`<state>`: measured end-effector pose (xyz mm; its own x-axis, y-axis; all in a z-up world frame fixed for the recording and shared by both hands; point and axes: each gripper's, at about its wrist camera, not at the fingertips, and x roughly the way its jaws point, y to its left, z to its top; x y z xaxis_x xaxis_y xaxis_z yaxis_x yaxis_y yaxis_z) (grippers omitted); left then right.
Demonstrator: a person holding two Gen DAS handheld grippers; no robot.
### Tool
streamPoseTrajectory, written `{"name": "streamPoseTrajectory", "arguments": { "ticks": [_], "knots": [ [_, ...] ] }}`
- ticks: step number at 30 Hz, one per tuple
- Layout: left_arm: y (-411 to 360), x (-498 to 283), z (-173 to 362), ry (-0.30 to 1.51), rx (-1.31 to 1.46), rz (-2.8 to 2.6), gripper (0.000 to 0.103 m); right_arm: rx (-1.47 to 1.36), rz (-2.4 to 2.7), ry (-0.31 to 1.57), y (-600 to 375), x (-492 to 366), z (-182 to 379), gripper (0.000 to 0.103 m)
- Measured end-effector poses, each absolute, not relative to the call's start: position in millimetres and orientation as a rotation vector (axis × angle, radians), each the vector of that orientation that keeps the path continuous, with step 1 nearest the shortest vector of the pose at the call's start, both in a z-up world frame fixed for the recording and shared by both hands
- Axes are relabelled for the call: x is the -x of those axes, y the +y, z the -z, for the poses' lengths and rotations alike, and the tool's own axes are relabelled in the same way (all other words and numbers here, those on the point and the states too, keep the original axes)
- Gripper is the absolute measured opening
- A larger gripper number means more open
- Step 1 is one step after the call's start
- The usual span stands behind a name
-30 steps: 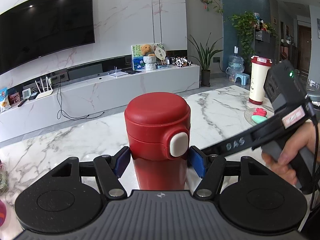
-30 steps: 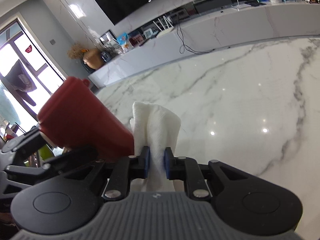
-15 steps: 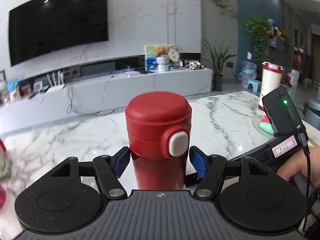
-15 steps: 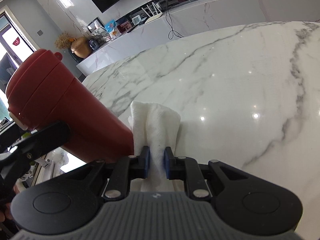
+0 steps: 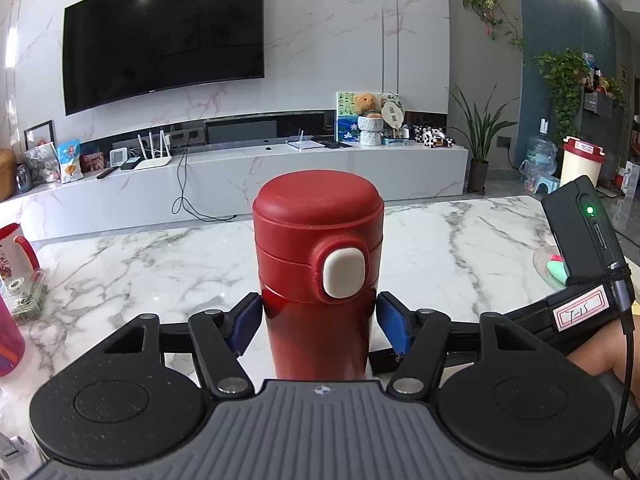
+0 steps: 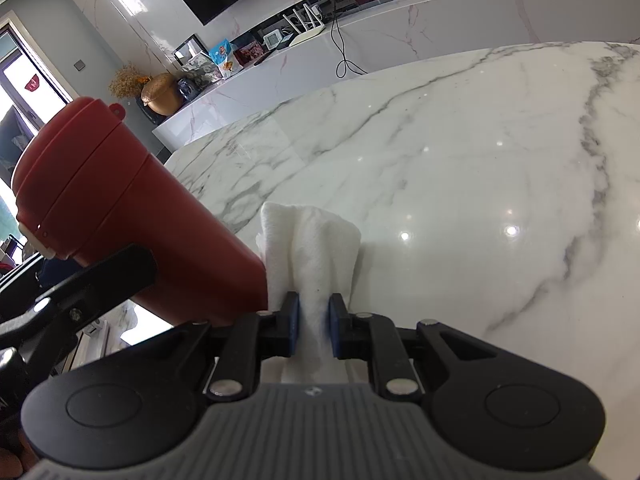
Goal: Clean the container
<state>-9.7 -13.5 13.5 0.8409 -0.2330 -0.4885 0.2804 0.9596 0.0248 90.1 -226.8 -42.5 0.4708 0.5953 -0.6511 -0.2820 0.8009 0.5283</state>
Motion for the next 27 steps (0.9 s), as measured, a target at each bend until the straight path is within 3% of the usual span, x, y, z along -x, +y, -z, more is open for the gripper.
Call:
{"name": "streamPoseTrajectory", "arguments": {
  "ticks": [14,27],
  "knots": [
    [-3,-2,-16,0.546,-0.163,0.424,0.06,-0.411,-0.59,0.882,-232,-87,26,0.018],
    [-1,-2,-15,0.557,-0.179,0.451,0.06,-0.468,-0.676,0.638,-245,-74,-23,0.018]
  ]
}}
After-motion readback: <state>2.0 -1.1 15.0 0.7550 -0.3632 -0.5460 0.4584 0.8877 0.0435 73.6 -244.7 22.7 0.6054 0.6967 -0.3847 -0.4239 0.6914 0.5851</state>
